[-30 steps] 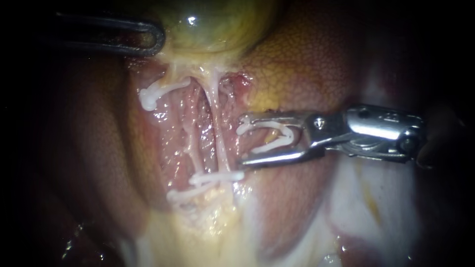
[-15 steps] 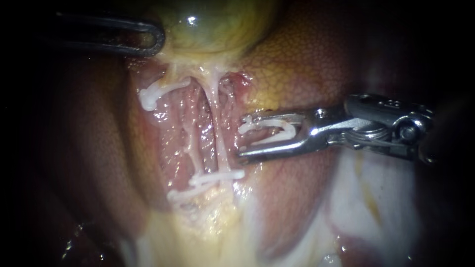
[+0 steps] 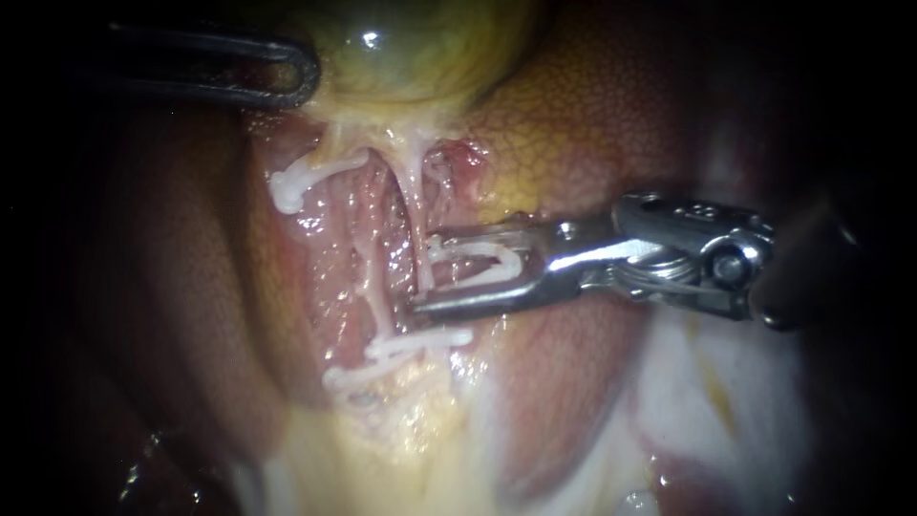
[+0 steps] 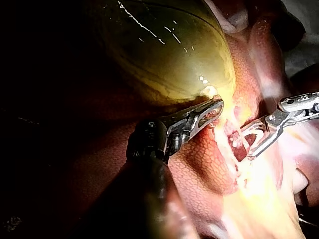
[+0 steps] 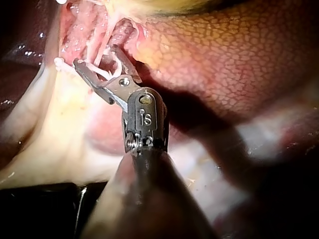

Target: Clipping second clip right tube

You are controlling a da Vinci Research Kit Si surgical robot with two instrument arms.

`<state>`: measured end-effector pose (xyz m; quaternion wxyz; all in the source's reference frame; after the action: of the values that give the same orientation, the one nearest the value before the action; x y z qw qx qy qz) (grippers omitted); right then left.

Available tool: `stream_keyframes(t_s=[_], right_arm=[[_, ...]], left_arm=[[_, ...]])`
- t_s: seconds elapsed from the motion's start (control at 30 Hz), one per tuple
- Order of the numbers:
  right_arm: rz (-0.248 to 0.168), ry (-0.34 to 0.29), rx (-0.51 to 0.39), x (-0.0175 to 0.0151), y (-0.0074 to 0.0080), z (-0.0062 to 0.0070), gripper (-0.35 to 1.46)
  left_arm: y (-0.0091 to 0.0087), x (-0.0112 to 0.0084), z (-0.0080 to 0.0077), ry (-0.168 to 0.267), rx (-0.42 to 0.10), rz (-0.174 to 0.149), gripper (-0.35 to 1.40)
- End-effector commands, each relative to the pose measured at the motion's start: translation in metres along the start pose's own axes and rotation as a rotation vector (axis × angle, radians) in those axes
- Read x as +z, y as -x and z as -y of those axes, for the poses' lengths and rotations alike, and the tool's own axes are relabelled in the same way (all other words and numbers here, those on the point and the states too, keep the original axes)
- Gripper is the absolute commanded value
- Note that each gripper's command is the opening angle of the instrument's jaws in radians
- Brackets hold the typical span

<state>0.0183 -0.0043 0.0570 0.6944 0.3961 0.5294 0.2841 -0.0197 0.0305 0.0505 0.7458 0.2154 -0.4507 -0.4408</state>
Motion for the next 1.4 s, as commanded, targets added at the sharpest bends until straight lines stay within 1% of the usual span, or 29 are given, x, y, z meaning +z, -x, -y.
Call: stream_keyframes(t_s=[0.03, 0.1, 0.2, 0.37, 0.57, 0.7, 0.77, 0.8, 0.97, 1.2, 1.3, 1.37, 1.4], right_arm=[[-0.007, -0.014, 0.002, 0.0002, 0.0001, 0.0000, 0.49], [-0.027, -0.050, 0.009, 0.0007, 0.0002, 0.0000, 0.49], [-0.056, -0.108, -0.004, 0.0012, 0.0002, 0.0000, 0.49], [-0.115, -0.213, -0.014, 0.0017, 0.0002, 0.0005, 0.47], [-0.140, -0.304, -0.023, 0.0020, 0.0001, 0.0019, 0.45], [-0.150, -0.342, -0.024, 0.0025, -0.0003, 0.0027, 0.44], [-0.160, -0.349, -0.017, 0.0026, -0.0005, 0.0028, 0.43], [-0.171, -0.348, -0.021, 0.0026, -0.0007, 0.0028, 0.43], [-0.192, -0.349, -0.016, 0.0024, -0.0012, 0.0025, 0.40], [-0.203, -0.330, -0.013, 0.0022, -0.0013, 0.0017, 0.33], [-0.203, -0.329, -0.013, 0.0021, -0.0012, 0.0015, 0.25], [-0.203, -0.330, -0.013, 0.0020, -0.0011, 0.0014, 0.14], [-0.203, -0.330, -0.013, 0.0019, -0.0011, 0.0013, 0.06]], left_arm=[[0.0000, 0.0000, 0.0000, 0.000, 0.000, 0.000, -0.35], [0.0000, 0.0000, 0.0000, 0.000, 0.000, 0.000, -0.35], [0.0000, 0.0000, 0.0000, 0.000, 0.000, 0.000, -0.35], [0.0000, 0.0000, 0.0000, 0.000, 0.000, 0.000, -0.35], [0.0000, 0.0000, 0.0000, 0.000, 0.000, 0.000, -0.35], [-0.0001, 0.0000, 0.0000, 0.000, 0.000, 0.000, -0.35], [0.0000, 0.0000, 0.0000, 0.000, 0.000, 0.000, -0.35], [0.0000, 0.0000, 0.0000, 0.000, 0.000, 0.000, -0.35], [0.0000, 0.0000, 0.0000, 0.000, 0.000, 0.000, -0.35], [0.0000, 0.0000, 0.0000, 0.000, 0.000, 0.000, -0.35], [0.0000, 0.0000, 0.0000, 0.000, 0.000, 0.000, -0.35], [0.0000, 0.0000, 0.0000, 0.000, 0.000, 0.000, -0.35], [0.0000, 0.0000, 0.0000, 0.000, 0.000, 0.000, -0.35]])
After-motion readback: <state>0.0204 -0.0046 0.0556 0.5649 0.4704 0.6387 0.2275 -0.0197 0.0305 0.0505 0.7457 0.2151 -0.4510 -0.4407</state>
